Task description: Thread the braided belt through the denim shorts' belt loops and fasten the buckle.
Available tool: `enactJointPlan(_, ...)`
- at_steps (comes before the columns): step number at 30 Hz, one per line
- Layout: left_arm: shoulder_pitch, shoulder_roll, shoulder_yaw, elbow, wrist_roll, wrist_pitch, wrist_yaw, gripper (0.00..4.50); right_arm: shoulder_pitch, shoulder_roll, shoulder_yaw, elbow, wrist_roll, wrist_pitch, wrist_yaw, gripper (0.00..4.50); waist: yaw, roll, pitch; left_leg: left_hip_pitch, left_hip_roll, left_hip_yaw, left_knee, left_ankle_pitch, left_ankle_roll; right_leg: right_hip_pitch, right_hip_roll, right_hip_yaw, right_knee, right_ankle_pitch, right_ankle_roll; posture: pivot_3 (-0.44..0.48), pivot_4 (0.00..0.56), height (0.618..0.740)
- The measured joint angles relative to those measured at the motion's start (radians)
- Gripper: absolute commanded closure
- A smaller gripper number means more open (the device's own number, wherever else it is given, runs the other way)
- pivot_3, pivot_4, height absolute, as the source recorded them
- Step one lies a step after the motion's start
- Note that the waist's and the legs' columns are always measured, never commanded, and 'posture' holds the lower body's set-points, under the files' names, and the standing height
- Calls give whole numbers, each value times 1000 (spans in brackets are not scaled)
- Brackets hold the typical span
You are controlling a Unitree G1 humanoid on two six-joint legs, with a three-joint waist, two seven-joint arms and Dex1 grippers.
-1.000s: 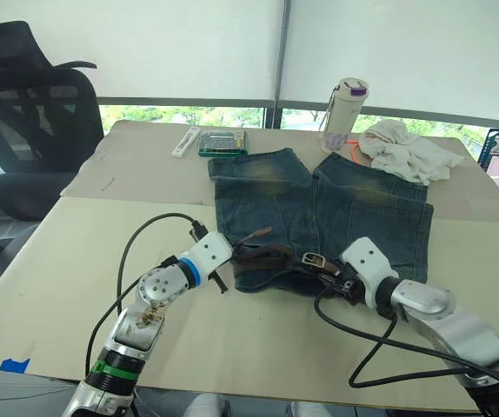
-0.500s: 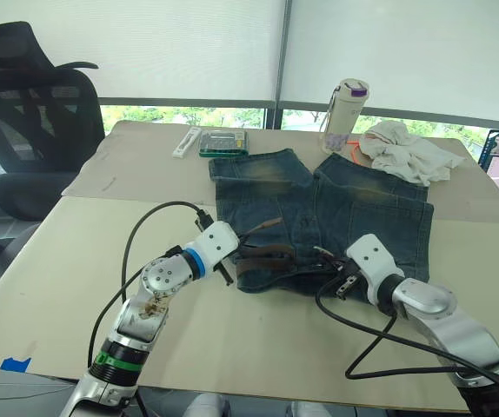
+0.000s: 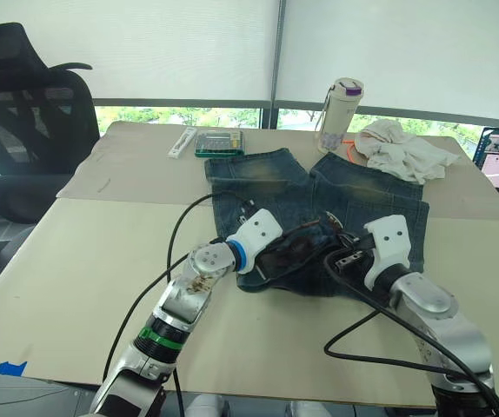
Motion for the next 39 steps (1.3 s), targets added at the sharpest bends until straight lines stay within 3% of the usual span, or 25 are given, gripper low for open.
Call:
enactJointPlan(6,-2,-22,2,0,0,76,33,4500,12,23,36,-24,-38,-30,-12,4484,1,0,0,0,0,0,0,0,0,0,0,0,0,0,0,0,150,740)
enactJointPlan(20,-14,-75,6,10,-16,80,82,4500,57,7,113,-46,-119,-78,13,4484,2,0,0,0,0,0,1,0,0,0,0,0,0,0,0,0,150,740)
enactJointPlan(32,-15,-130,-10,99,-9,13,115,4500,97,-161,216,-8,-304,-260,103,4484,5,0,0,0,0,0,2,0,0,1,0,0,0,0,0,0,150,740)
enactJointPlan(39,-7,-153,-33,166,4,-67,106,4500,113,-173,205,32,-343,-326,124,4484,6,0,0,0,0,0,2,0,0,1,0,0,-1,0,0,0,150,740)
